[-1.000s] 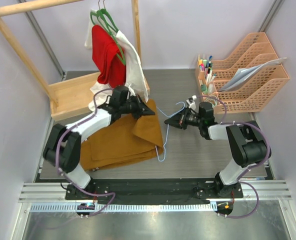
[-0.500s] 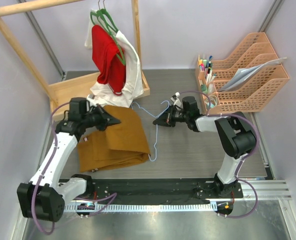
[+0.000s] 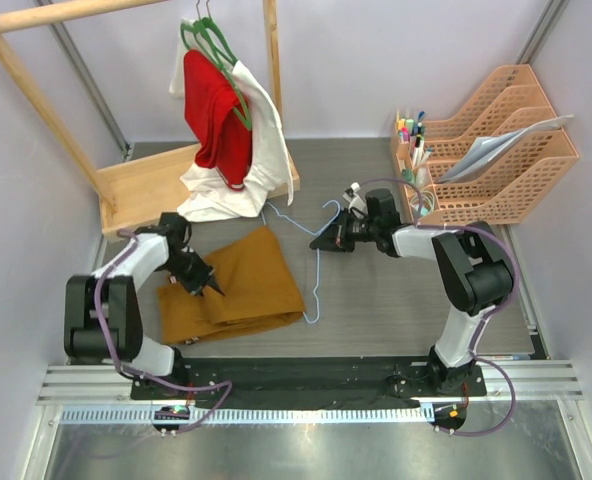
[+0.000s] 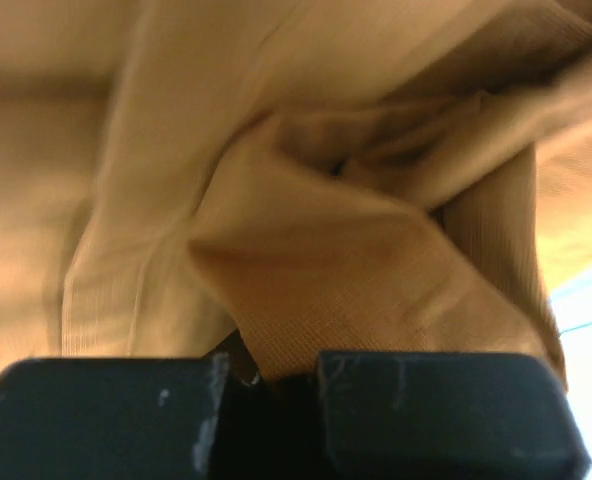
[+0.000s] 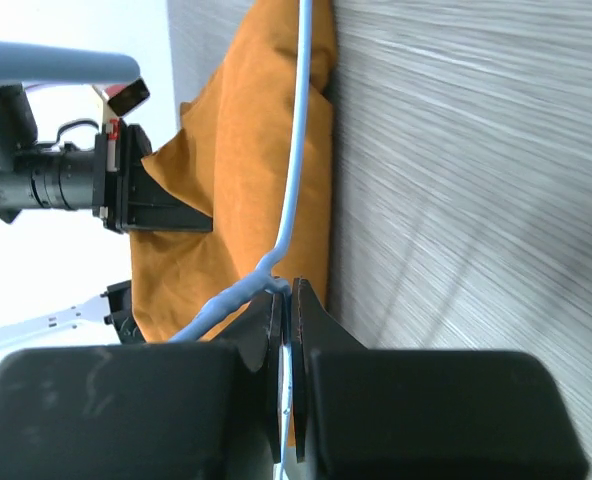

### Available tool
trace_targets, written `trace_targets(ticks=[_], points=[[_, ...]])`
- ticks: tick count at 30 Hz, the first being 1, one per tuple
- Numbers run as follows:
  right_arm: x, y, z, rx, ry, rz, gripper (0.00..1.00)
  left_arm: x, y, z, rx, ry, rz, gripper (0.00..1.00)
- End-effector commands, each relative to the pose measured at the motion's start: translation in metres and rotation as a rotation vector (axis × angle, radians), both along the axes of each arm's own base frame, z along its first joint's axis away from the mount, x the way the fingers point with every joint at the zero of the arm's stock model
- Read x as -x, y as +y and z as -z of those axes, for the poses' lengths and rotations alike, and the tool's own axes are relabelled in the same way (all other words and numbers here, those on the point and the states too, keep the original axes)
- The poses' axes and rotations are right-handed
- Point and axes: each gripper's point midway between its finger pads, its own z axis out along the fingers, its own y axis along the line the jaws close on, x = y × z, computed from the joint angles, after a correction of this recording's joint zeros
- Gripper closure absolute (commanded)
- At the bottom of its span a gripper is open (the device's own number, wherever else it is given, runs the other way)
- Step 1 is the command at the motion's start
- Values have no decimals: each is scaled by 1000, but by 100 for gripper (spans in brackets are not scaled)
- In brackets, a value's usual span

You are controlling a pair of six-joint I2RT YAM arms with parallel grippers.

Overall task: Place the trousers on the hanger
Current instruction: Place trousers on hanger

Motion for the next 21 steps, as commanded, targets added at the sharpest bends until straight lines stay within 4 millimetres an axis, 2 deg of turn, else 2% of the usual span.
trace_targets(ticks=[1, 2, 3, 4, 6, 7, 8, 9, 10, 12, 13, 16, 17, 21], points=[[-11, -61, 25, 147, 15, 137, 99, -53, 0, -2, -122, -120, 203, 100], [-13, -75, 28, 157, 24, 162, 99, -65, -2, 0, -144, -132, 247, 100], [-13, -84, 29, 175, 6, 164, 99, -71, -12, 10, -149, -108, 317, 100], [-10, -90, 29, 185, 14, 173, 99, -95, -19, 0, -156, -167, 371, 100], [-10, -105, 24, 187, -8, 203, 99, -107, -44, 1, -117, -185, 445, 100], [-9, -108, 22, 187, -12, 205, 99, -119, -58, -9, -82, -228, 456, 100], [-9, -110, 16, 185, -24, 210, 99, -123, -70, -15, -49, -247, 475, 100], [-9, -113, 14, 182, -28, 215, 99, -121, -91, -24, 7, -269, 519, 100], [-10, -114, 13, 180, -27, 222, 99, -127, -101, -39, 33, -320, 538, 100], [-10, -114, 13, 177, -28, 223, 99, -122, -121, -62, 101, -376, 573, 100], [-12, -113, 11, 167, -33, 232, 99, -119, -122, -83, 118, -431, 572, 100], [-14, -113, 10, 157, -34, 247, 99, -116, -126, -119, 180, -544, 533, 100], [-14, -113, 12, 158, -31, 245, 99, -114, -126, -142, 198, -607, 516, 100], [-14, -112, 18, 164, -19, 239, 99, -110, -110, -182, 244, -678, 483, 100]])
